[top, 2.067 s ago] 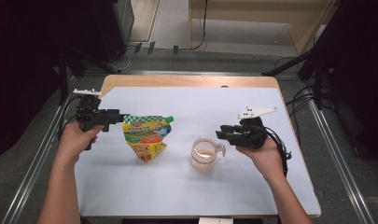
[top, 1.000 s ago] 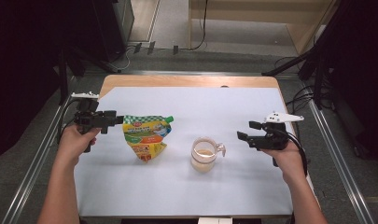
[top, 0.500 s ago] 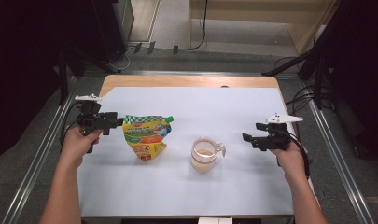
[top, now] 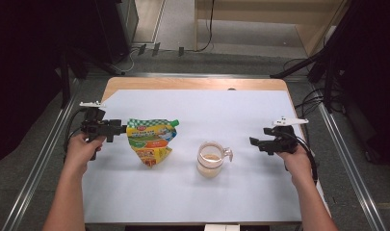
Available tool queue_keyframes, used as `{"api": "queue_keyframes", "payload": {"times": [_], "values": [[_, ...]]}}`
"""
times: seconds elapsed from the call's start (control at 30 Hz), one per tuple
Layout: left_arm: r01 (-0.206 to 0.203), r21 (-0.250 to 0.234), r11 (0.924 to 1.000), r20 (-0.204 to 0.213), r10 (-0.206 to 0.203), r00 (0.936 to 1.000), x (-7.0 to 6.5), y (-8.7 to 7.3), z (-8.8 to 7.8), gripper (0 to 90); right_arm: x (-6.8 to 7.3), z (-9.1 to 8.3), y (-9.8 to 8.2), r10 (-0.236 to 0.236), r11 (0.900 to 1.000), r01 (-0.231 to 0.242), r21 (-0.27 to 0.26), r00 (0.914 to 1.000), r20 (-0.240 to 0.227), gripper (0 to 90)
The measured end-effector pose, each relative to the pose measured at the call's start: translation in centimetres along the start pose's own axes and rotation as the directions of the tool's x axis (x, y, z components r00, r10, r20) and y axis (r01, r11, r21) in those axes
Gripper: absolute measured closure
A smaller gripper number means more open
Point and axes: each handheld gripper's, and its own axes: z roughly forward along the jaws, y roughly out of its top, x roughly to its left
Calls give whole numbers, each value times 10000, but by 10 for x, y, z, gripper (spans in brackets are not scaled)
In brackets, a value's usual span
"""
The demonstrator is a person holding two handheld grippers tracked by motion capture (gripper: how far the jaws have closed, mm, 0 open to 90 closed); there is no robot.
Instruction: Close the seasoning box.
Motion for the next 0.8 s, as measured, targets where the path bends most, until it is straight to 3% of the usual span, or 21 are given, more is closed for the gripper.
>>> {"api": "queue_keyframes", "payload": {"times": [0.8], "values": [[-271,355,9990,89,268,9996,0,-2,4,261,1,2,0,-59,9997,57,248,10000,62,239]]}}
